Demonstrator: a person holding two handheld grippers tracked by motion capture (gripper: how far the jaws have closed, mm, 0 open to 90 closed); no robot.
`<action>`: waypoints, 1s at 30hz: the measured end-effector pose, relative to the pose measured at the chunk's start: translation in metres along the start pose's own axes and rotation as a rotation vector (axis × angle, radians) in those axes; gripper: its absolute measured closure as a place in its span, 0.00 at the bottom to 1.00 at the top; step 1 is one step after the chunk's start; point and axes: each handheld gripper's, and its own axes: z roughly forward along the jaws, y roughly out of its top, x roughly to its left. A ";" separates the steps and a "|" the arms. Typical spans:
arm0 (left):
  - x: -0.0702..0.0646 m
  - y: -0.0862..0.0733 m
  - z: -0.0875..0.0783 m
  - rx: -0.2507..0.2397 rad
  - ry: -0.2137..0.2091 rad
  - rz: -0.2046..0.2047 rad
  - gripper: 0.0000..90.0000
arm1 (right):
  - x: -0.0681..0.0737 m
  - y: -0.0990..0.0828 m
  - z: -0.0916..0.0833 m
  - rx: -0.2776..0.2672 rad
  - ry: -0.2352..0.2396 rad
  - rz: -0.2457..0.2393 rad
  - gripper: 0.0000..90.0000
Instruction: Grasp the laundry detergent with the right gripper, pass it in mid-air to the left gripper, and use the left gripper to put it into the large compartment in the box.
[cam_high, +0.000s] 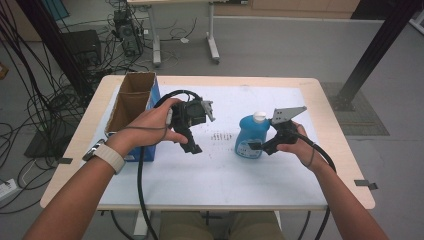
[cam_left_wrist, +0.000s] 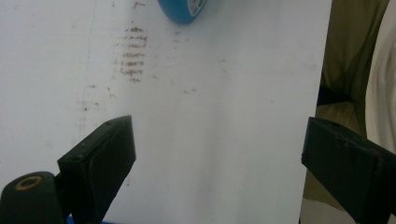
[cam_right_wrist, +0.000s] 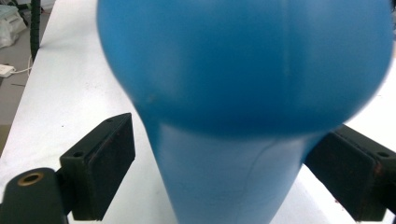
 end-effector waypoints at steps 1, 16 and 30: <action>0.000 0.000 0.000 0.001 0.000 0.001 0.11 | 0.000 -0.001 0.000 -0.007 0.001 0.000 0.13; 0.000 -0.001 0.000 0.000 0.002 -0.002 0.11 | 0.000 -0.008 0.004 -0.037 0.005 0.007 0.15; 0.001 -0.001 -0.001 0.001 0.003 -0.003 0.11 | 0.000 -0.007 0.006 -0.044 0.007 -0.008 0.21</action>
